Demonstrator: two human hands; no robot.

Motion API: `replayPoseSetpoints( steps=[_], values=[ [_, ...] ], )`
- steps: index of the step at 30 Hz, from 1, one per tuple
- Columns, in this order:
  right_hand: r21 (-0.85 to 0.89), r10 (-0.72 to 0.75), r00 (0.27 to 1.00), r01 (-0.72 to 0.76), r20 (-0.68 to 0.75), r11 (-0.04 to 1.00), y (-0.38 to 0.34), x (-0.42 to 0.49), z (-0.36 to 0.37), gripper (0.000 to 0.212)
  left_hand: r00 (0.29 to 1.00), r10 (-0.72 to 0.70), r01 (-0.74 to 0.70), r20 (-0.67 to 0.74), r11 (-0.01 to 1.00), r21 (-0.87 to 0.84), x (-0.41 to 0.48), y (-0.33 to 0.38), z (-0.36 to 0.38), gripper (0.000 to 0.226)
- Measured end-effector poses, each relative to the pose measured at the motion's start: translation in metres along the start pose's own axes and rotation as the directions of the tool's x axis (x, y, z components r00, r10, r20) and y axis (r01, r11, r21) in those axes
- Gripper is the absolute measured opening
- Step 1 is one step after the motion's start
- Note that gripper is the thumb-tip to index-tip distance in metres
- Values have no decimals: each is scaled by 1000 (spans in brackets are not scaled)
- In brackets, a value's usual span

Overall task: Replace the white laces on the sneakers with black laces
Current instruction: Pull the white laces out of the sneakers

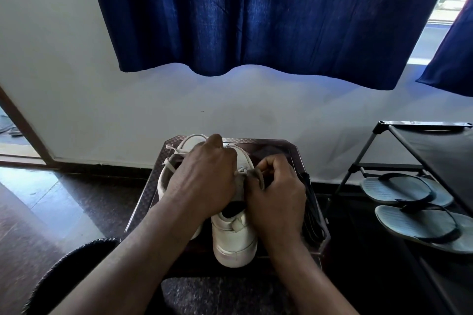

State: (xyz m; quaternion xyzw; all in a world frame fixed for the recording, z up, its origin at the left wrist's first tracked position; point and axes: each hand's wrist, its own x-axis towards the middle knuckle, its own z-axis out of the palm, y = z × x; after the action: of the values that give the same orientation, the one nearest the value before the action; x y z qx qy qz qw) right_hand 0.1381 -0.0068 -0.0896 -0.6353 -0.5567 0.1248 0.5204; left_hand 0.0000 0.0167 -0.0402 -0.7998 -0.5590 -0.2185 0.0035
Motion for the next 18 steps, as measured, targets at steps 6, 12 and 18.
replayPoseSetpoints(
  steps=[6,12,18],
  values=[
    [-6,-8,1000,8,8,1000,1,0,-1,14,955,-292,194,-55,751,-631,8,-6,2,15],
    [-11,-16,1000,16,0,1000,3,1,1,15,977,-197,132,-86,866,-483,4,-13,-3,16],
    [-11,-9,1000,8,-13,1000,2,1,2,19,998,48,-45,-49,998,49,-4,4,-8,26]
  ],
)
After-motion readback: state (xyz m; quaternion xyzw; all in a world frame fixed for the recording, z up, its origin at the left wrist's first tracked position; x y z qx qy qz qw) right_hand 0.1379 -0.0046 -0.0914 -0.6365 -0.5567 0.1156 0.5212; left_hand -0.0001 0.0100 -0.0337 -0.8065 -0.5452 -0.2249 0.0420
